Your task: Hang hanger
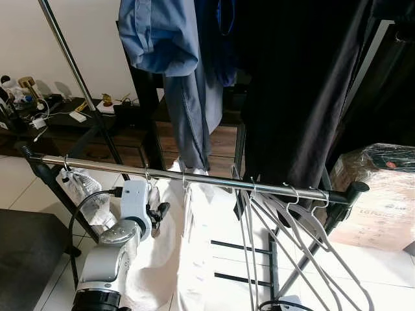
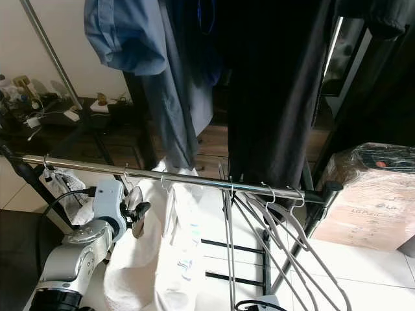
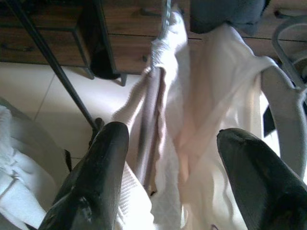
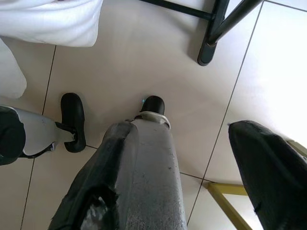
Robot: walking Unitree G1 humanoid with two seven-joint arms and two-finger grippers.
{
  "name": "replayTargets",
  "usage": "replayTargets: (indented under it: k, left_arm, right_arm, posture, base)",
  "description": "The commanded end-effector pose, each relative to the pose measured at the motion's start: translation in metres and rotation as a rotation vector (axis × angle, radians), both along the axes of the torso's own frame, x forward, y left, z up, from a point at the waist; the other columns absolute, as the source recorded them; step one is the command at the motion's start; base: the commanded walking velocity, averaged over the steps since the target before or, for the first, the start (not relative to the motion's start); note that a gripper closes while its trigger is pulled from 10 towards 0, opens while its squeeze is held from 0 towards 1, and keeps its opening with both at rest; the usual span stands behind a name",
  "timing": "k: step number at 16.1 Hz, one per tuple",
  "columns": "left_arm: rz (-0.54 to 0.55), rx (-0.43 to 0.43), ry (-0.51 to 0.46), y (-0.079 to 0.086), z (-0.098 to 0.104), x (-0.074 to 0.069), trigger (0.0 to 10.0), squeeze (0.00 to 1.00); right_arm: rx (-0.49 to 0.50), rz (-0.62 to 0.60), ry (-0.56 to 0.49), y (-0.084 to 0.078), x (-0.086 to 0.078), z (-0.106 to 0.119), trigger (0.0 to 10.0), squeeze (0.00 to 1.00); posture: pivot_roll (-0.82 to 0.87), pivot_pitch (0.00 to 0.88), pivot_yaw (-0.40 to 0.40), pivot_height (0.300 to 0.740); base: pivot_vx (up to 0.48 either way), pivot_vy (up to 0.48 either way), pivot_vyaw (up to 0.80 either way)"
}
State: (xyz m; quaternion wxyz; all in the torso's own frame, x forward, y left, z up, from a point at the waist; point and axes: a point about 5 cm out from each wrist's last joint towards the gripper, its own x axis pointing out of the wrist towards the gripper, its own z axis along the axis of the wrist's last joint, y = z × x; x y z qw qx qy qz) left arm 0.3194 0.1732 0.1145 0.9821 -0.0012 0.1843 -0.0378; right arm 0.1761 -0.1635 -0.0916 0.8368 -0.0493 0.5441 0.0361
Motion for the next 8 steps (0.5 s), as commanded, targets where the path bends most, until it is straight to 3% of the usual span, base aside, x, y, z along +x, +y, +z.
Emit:
replayTargets:
  k: [1,8]
  left_arm:
    - [0.019,0.001,0.008,0.0027,0.0011,0.0027,10.0,0.0]
    - [-0.045,-0.073,0.059,-0.0059,-0.0046,0.011,10.0,0.0]
  right_arm:
    - [0.001,0.0,0.014,0.0004,-0.0033,-0.0015,10.0,0.0]
    - [-0.003,0.007,0.013,0.0004,-0.0028,-0.0013,10.0,0.0]
  posture:
    - [-0.01,0.065,-0.014,0.74]
    - [-0.02,0.053,-0.013,0.74]
  base:
    - [0.0,0.0,0.0]
    - [0.0,0.0,0.0]
